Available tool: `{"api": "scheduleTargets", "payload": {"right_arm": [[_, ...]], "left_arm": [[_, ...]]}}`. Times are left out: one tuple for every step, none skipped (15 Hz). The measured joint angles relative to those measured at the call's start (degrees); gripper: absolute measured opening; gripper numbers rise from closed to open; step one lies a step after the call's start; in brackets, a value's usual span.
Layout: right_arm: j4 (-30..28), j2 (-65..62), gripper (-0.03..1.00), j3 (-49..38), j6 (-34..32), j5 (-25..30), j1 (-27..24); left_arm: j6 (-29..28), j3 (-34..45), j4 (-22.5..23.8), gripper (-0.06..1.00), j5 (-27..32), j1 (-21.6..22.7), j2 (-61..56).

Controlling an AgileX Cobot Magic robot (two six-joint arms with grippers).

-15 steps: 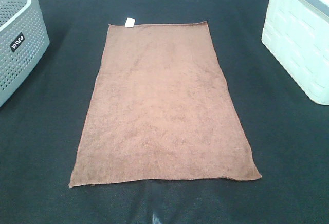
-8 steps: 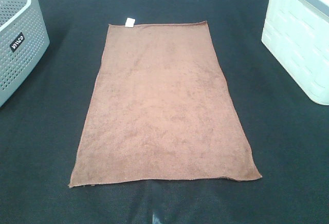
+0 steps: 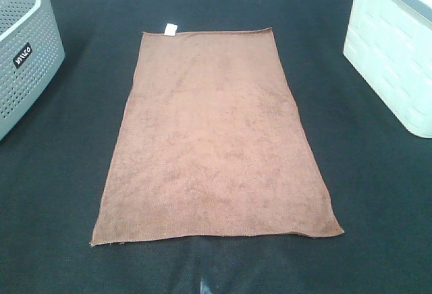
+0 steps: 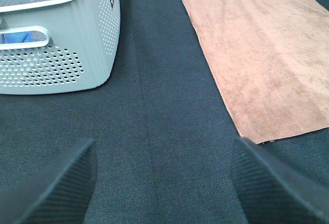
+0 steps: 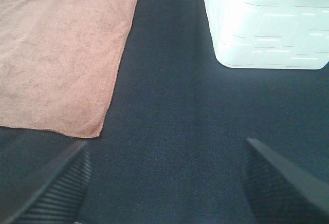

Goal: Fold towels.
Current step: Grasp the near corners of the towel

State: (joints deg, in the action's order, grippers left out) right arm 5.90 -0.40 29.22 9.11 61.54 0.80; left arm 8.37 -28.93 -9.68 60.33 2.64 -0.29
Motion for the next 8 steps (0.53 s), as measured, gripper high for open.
{"api": "scheduleTargets", "payload": {"right_arm": [[0.0,0.0,0.76,0.0,0.0,0.0,0.0],[0.0,0.0,0.76,0.0,0.0,0.0,0.0],[0.0,0.0,0.76,0.0,0.0,0.0,0.0],[0.0,0.0,0.76,0.0,0.0,0.0,0.0],[0.0,0.0,0.76,0.0,0.0,0.0,0.0],[0.0,0.0,0.76,0.0,0.0,0.0,0.0],[0.0,0.0,0.76,0.0,-0.1,0.0,0.0],[-0.1,0.0,0.76,0.0,-1.2,-0.2,0.0]], "left_arm": [[0.0,0.0,0.0,0.7,0.0,0.0,0.0],[0.0,0.0,0.0,0.7,0.0,0.0,0.0],[0.0,0.0,0.0,0.7,0.0,0.0,0.0],[0.0,0.0,0.0,0.7,0.0,0.0,0.0],[0.0,0.0,0.0,0.7,0.0,0.0,0.0],[0.0,0.0,0.0,0.7,0.0,0.0,0.0],[0.0,-0.1,-0.4,0.7,-0.1,0.0,0.0],[0.0,-0.5,-1.6,0.7,-3.0,0.0,-0.1]]}}
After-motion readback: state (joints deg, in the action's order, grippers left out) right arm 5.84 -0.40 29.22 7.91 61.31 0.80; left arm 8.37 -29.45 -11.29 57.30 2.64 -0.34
